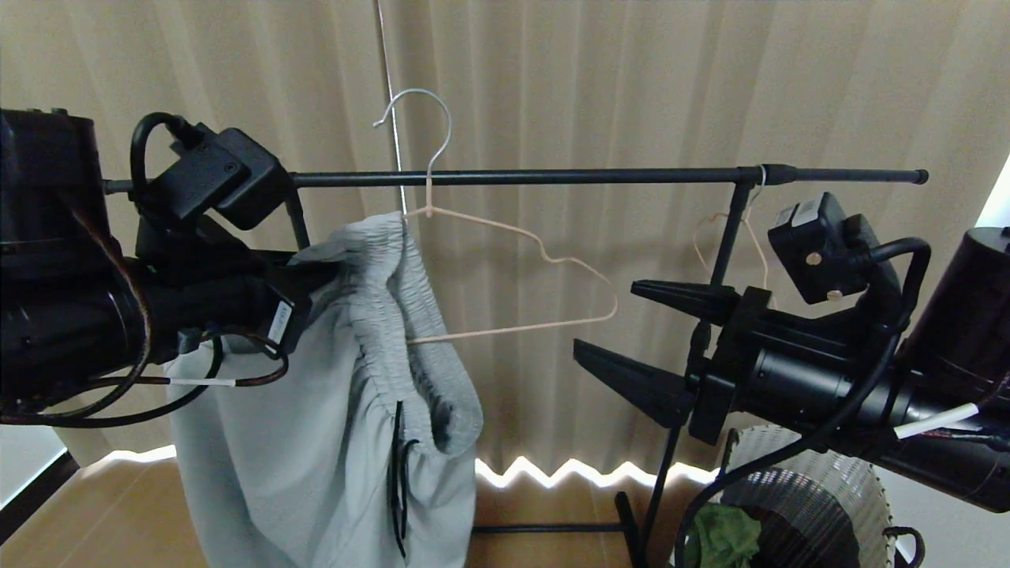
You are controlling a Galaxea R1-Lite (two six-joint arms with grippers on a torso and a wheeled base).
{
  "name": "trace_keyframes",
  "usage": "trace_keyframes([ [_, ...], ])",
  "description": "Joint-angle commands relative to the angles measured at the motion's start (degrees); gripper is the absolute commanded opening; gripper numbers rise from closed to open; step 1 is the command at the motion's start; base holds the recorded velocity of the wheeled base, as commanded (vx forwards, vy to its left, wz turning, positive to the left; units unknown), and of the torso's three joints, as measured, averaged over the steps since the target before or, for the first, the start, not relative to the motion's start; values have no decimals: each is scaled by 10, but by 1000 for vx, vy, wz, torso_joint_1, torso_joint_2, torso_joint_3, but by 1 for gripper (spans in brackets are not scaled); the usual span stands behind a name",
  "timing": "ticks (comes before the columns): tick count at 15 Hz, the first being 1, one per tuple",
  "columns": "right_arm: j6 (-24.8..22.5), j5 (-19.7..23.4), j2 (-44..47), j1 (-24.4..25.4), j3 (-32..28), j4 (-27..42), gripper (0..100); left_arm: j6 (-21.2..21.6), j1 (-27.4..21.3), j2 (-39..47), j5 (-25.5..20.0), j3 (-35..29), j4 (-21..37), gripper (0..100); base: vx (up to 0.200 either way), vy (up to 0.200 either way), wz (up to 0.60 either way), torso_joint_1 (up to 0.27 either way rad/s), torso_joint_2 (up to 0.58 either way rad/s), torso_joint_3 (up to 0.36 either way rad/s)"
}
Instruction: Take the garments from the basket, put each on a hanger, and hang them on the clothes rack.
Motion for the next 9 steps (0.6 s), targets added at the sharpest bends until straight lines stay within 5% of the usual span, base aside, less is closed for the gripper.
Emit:
trace_keyframes([
  [1,1,0,13,7,14,3,100,-40,-11,2,4,-5,-2,0,0,0,0,0,0,0],
  [5,2,-8,49,15,15,6,100,-103,-34,-4,-3,-3,-76,0,0,0,0,0,0,0],
  [9,3,-62,98,15,-15,5,100,-106,-53,-13,-29,-1,-97,0,0,0,0,0,0,0],
])
